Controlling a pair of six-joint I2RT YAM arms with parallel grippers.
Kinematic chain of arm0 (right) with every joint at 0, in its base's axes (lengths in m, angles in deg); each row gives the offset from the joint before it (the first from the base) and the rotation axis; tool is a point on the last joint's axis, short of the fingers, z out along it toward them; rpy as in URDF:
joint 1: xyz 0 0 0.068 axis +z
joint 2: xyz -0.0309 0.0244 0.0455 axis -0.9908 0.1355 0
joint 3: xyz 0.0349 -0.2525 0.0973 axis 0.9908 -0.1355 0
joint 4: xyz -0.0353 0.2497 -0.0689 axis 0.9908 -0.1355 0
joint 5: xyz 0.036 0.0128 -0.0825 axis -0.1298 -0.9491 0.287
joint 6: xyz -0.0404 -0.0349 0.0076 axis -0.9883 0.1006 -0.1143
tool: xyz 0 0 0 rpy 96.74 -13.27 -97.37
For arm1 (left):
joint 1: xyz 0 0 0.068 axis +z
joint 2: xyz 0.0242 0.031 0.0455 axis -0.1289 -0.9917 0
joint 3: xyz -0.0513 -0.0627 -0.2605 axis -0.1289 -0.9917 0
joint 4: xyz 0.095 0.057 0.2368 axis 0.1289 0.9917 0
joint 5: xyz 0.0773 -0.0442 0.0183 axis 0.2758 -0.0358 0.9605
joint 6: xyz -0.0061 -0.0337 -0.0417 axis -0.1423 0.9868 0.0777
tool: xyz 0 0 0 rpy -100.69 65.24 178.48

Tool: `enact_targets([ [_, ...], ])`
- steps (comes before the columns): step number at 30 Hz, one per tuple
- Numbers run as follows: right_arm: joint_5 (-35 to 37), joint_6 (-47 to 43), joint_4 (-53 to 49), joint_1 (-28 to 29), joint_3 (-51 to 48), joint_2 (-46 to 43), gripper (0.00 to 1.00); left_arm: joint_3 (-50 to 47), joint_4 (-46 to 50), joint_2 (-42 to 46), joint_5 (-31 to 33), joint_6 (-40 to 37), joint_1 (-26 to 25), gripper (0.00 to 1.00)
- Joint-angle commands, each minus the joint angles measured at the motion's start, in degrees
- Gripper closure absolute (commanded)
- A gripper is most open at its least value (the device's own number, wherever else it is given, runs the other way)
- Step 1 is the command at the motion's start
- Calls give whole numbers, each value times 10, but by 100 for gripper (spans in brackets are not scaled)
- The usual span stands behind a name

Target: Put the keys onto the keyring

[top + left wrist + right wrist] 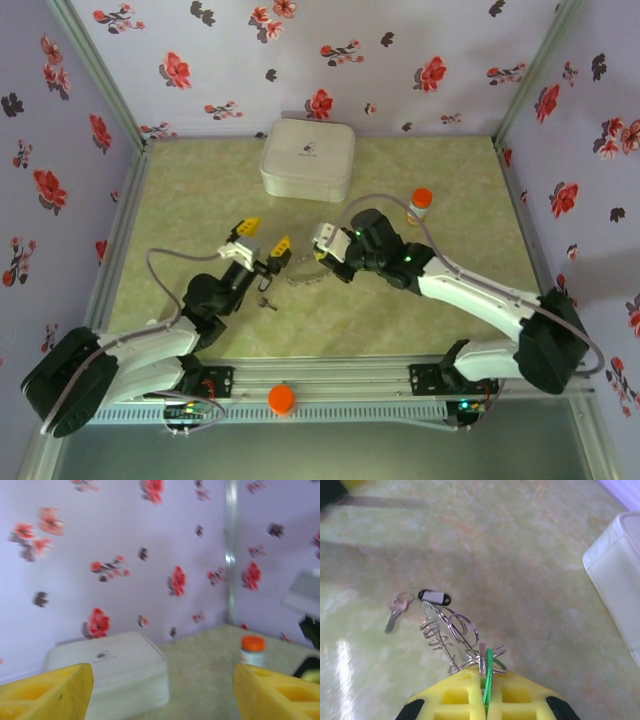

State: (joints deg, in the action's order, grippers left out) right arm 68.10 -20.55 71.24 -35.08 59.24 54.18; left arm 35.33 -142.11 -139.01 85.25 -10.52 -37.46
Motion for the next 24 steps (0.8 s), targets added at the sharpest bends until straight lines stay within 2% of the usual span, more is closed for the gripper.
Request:
enact_targets([
  [1,13,-3,64,-1,61,49,100,-17,-26,35,90,79,27,24],
  [7,5,-12,89,-14,154,157,100,-4,119,101,90,141,67,24],
  [10,2,-16,75,-15,198,204,100,-6,153,115,92,168,84,24],
  [14,-5,-3,105,-15,217,239,100,-6,191,133,98,193,100,24],
  [18,2,0,93,-16,239,265,100,-8,213,147,96,205,103,24],
  [24,26,-11,54,-18,203,255,100,-16,214,157,90,205,103,24],
])
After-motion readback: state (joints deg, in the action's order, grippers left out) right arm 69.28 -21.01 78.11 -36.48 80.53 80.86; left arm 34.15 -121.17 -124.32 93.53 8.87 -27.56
